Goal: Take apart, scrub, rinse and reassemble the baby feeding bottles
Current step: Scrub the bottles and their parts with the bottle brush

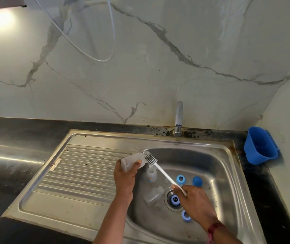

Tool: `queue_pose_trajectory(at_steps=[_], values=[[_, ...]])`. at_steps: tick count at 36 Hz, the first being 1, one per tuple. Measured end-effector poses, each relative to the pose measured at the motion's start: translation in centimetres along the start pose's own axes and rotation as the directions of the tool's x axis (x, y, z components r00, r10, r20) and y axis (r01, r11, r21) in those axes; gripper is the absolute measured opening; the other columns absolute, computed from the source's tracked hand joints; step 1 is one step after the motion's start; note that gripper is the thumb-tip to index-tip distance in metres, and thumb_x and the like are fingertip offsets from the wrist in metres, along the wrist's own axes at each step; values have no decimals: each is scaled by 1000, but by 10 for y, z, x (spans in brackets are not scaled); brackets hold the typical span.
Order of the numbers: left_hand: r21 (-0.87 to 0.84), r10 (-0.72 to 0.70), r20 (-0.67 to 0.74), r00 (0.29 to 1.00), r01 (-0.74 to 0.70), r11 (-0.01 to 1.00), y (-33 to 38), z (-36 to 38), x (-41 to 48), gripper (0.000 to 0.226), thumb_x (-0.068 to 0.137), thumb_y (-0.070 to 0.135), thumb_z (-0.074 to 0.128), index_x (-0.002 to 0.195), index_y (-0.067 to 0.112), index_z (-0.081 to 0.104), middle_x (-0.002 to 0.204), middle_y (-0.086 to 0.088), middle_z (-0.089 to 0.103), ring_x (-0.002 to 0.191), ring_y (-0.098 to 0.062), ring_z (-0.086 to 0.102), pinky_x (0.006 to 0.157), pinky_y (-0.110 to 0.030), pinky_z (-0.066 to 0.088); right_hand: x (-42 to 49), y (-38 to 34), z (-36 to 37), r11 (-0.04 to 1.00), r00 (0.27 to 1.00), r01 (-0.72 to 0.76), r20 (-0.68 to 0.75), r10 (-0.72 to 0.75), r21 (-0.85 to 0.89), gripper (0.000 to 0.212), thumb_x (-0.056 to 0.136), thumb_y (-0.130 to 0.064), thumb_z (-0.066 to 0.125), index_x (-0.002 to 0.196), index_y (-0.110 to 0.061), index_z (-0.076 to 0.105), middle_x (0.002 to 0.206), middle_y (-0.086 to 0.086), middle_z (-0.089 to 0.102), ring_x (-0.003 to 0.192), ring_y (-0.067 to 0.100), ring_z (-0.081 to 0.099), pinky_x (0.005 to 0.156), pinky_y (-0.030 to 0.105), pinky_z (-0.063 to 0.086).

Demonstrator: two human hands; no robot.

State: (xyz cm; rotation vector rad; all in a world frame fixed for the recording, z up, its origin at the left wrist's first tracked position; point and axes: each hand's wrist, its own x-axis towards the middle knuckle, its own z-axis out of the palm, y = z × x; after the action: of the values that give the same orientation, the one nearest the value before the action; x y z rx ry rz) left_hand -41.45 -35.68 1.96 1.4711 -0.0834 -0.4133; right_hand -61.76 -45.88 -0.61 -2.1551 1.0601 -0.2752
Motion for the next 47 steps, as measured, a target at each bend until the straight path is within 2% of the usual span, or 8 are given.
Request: queue_pose_trajectory(at_steps=[6, 14, 22, 30, 33, 37, 41, 47], values=[[220, 70, 59, 996, -82, 972, 0, -13, 8, 58, 45, 45, 91, 94, 27, 66, 98, -5, 72, 92, -28, 70, 82, -48, 59, 7, -4, 0, 998, 1000, -25, -6, 25, -52, 62, 91, -71, 39, 58, -18, 46, 52, 0, 50, 48, 11, 49, 54, 28, 48], [414, 123, 241, 963, -217, 884, 2, -18, -3, 59, 40, 48, 87, 93, 37, 64, 94, 13, 70, 92, -17, 68, 77, -42, 59, 14, -9, 4, 989, 999, -45, -10, 44, -143, 55, 93, -68, 37, 57, -25, 40, 64, -5, 52, 58, 11, 53, 59, 31, 52], [297, 133, 97, 986, -157, 942, 4, -23, 1, 57, 42, 45, 91, 93, 37, 65, 99, 1, 71, 95, -26, 68, 83, -51, 57, 6, -1, -6, 988, 998, -26, 49, 34, -152, 56, 92, -67, 40, 63, -20, 51, 67, -1, 57, 56, 11, 51, 52, 23, 40], [302, 100, 337, 936, -208, 930, 12, -20, -3, 68, 42, 37, 91, 103, 20, 65, 101, -2, 70, 95, -21, 67, 74, -32, 59, 23, -1, -11, 989, 996, -33, 73, 43, -142, 52, 96, -59, 46, 61, -20, 47, 64, -2, 54, 54, 10, 48, 48, 21, 34], [281, 127, 336, 933, -228, 932, 21, -16, -2, 65, 47, 31, 93, 104, 18, 64, 101, 0, 70, 93, -16, 67, 72, -26, 58, 26, 0, -2, 986, 991, -38, 120, 57, -160, 52, 94, -63, 45, 62, -22, 48, 70, -2, 57, 57, 9, 51, 51, 24, 38], [177, 123, 289, 949, -179, 968, 30, -15, 6, 55, 63, 4, 88, 112, 7, 62, 110, -12, 67, 100, -24, 67, 69, -23, 57, 22, -1, 4, 998, 995, -58, 75, 59, -25, 57, 93, -61, 48, 55, -20, 43, 56, -4, 49, 46, 8, 44, 46, 21, 34], [56, 60, 250, 966, -76, 996, 29, -15, 6, 57, 59, 18, 87, 110, 13, 63, 113, -15, 68, 93, -23, 68, 67, -27, 56, 22, -1, 1, 995, 998, -25, 60, 20, 92, 62, 94, -57, 51, 49, -20, 31, 43, -7, 34, 41, 9, 35, 48, 23, 34], [-50, -8, 259, 966, 21, 999, 20, -5, 0, 49, 68, 14, 83, 111, 13, 61, 110, -11, 66, 89, -21, 66, 66, -28, 56, 22, -7, 4, 979, 995, -45, 92, 27, 198, 61, 95, -54, 53, 51, -17, 33, 43, -8, 32, 41, 6, 33, 47, 17, 32]])
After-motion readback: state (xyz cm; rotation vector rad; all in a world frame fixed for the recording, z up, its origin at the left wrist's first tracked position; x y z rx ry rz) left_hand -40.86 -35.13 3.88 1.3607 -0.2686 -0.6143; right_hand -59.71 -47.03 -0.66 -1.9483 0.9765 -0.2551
